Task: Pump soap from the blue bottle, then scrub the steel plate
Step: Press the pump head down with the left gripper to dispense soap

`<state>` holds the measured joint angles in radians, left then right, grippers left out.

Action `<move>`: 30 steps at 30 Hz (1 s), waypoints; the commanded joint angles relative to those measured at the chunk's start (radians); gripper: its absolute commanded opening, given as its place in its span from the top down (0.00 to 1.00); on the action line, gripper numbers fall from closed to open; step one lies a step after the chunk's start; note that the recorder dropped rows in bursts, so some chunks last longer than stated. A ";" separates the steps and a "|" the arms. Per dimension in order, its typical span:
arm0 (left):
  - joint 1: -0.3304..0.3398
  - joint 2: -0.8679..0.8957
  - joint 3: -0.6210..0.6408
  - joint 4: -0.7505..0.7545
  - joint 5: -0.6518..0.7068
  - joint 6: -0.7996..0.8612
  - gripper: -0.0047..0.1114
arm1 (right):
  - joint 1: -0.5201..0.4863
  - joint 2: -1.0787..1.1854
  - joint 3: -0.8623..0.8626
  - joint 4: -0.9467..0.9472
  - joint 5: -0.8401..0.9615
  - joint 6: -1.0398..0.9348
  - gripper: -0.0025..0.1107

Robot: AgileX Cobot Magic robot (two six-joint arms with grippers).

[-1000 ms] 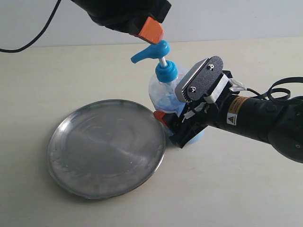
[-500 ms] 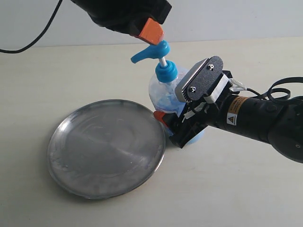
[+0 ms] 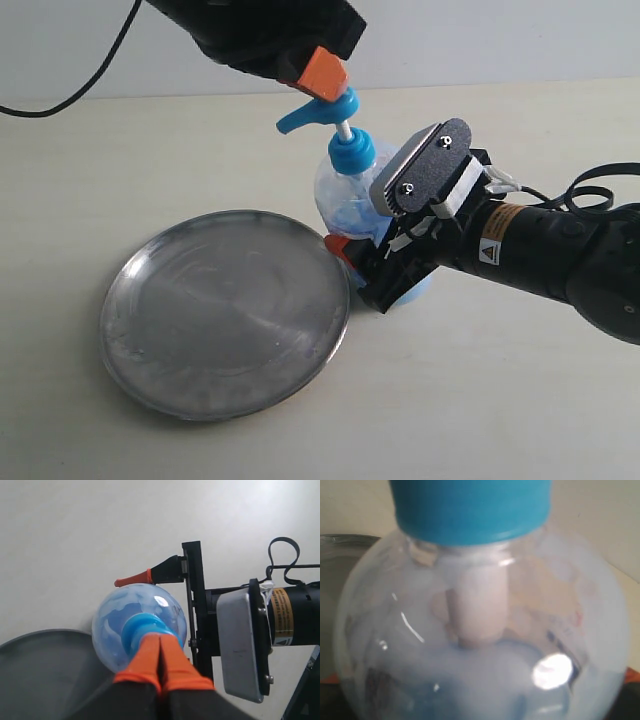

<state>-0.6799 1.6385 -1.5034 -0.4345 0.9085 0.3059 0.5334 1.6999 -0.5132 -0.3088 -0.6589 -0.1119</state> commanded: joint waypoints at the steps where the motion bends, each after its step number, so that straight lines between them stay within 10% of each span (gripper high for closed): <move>1: -0.007 0.003 -0.007 0.002 0.004 -0.007 0.95 | 0.002 -0.004 -0.004 -0.004 0.026 -0.023 0.98; 30: -0.007 0.033 -0.007 0.011 0.029 -0.021 0.95 | 0.002 -0.004 -0.004 -0.004 0.024 -0.023 0.98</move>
<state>-0.6799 1.6448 -1.5094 -0.4306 0.9296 0.2953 0.5334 1.6999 -0.5132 -0.3058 -0.6589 -0.1119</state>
